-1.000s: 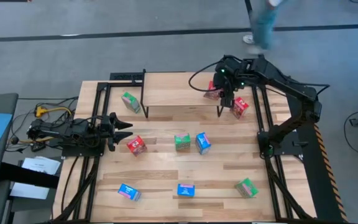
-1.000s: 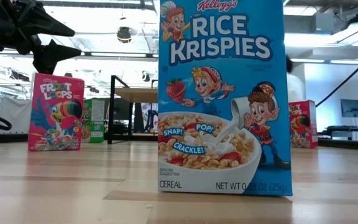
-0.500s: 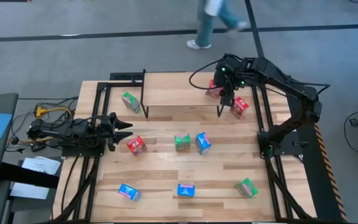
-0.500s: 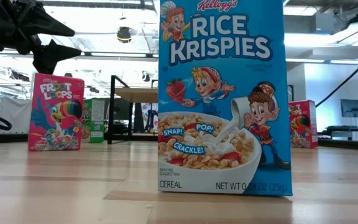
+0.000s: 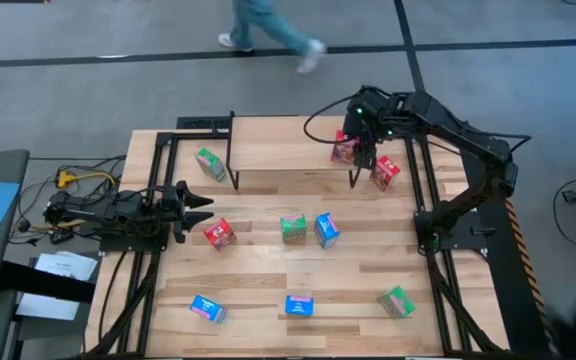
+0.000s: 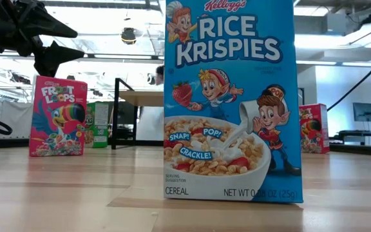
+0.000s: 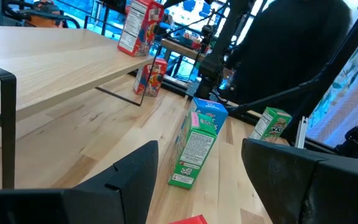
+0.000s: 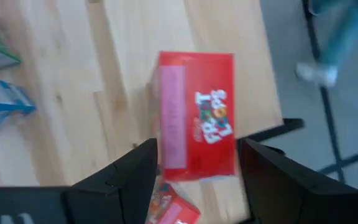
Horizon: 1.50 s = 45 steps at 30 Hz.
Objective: Stack cereal on shelf
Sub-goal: Put the bottom right red cereal box on the shelf
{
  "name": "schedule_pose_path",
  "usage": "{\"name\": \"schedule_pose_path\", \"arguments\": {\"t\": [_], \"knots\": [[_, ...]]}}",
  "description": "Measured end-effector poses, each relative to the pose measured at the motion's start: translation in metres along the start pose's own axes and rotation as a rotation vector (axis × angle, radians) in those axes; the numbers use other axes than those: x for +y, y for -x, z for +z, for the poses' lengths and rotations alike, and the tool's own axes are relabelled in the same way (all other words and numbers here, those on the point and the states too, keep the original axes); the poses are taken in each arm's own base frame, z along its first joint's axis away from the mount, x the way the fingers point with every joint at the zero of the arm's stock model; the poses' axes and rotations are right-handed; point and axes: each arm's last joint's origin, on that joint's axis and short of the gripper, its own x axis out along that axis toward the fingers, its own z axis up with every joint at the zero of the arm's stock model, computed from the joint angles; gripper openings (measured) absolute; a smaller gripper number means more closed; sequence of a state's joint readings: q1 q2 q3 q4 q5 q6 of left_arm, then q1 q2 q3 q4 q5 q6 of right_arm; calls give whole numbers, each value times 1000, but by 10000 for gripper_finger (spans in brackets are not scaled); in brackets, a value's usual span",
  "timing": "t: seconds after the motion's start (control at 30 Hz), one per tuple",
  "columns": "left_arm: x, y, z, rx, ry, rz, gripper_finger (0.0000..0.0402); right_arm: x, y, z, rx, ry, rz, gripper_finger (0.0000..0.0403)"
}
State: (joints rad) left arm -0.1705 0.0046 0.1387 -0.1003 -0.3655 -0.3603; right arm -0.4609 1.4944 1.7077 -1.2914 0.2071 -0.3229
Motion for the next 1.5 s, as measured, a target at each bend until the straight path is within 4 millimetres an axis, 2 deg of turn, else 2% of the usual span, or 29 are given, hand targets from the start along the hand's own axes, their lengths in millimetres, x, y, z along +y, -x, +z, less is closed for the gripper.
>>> {"name": "schedule_pose_path", "arguments": {"t": [0.4,0.6,0.73,0.97,1.23,1.37,1.5], "knots": [[0,0,0,0,1,0,222,1,2,-2,32,21,-52,256],[0,0,0,0,2,0,222,0,23,-3,34,-5,-45,256],[0,0,0,1,3,-2,222,3,40,-2,3,-92,-23,256],[-1,0,0,17,5,-46,222,19,46,-4,36,-210,56,256],[-2,0,-1,30,44,-68,222,54,23,-6,103,-200,100,256],[-1,0,-3,50,38,-60,222,76,7,-8,40,-167,122,256],[-1,0,-4,56,36,-57,222,96,-5,-22,-16,-146,147,256]]}}
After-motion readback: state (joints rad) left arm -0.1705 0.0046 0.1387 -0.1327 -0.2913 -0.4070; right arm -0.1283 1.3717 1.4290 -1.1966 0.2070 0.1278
